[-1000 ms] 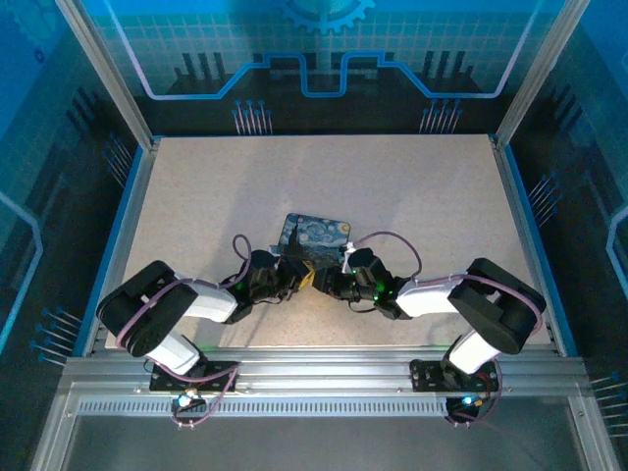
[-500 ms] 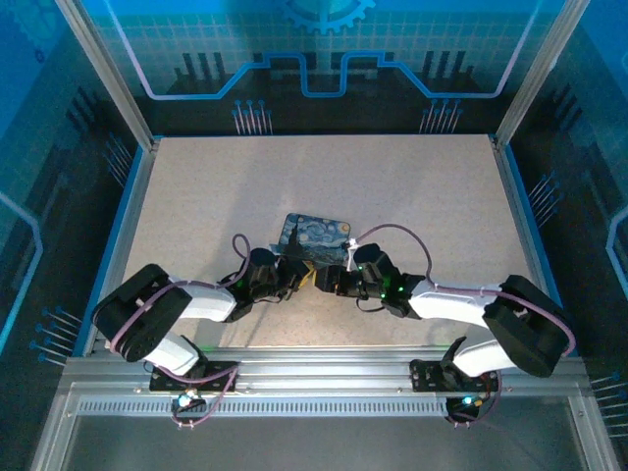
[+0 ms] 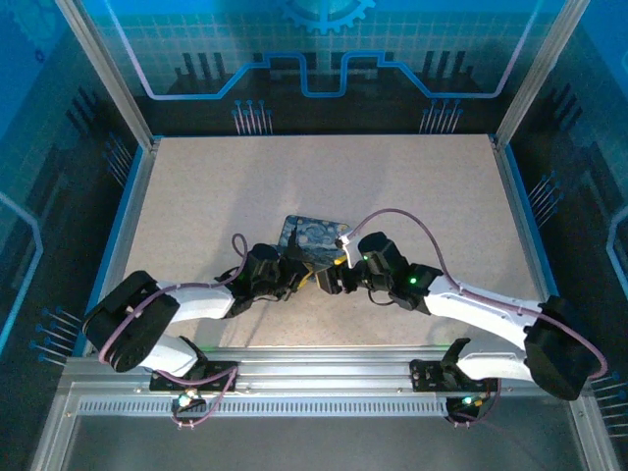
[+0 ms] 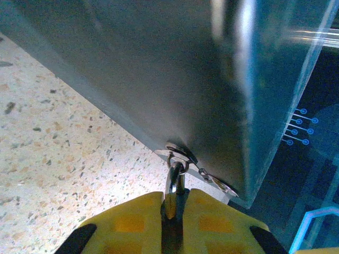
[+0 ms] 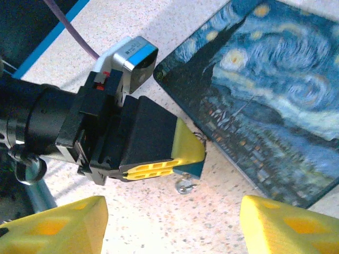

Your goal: Unlock the padlock with the key

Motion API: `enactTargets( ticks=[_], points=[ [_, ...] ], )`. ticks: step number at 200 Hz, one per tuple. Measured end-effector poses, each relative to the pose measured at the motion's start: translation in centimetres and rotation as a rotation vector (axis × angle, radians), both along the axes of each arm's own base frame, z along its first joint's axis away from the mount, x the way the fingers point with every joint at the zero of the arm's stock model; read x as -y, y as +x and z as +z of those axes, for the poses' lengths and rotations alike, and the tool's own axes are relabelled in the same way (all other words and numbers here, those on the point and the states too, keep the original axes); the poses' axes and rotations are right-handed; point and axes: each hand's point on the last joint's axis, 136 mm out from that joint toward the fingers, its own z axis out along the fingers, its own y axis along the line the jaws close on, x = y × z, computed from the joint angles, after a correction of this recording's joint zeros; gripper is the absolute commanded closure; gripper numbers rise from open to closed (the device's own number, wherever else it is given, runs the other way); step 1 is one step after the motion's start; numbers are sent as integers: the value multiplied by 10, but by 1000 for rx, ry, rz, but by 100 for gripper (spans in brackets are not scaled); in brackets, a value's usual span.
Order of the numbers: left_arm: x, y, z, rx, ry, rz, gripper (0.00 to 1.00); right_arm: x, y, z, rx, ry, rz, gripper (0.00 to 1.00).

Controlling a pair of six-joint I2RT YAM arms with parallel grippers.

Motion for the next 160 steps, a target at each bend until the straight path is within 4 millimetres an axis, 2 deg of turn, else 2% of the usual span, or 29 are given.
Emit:
enactTargets(
  ticks=[43,93,115,160],
  points=[
    [-2,-1,3,-41,28,1,100,7,-7,23,347,-148,153,31],
    [-4,-3,5,-98,45,16,100,12,-13,24,608,-334,289,31],
    [-3,-3,7,-129,33,26,100,6,-19,18,679,-411,357,31],
    [1,-5,9,-179,-2,43,100,-8,-21,-14,698,-528,427,31]
  ],
)
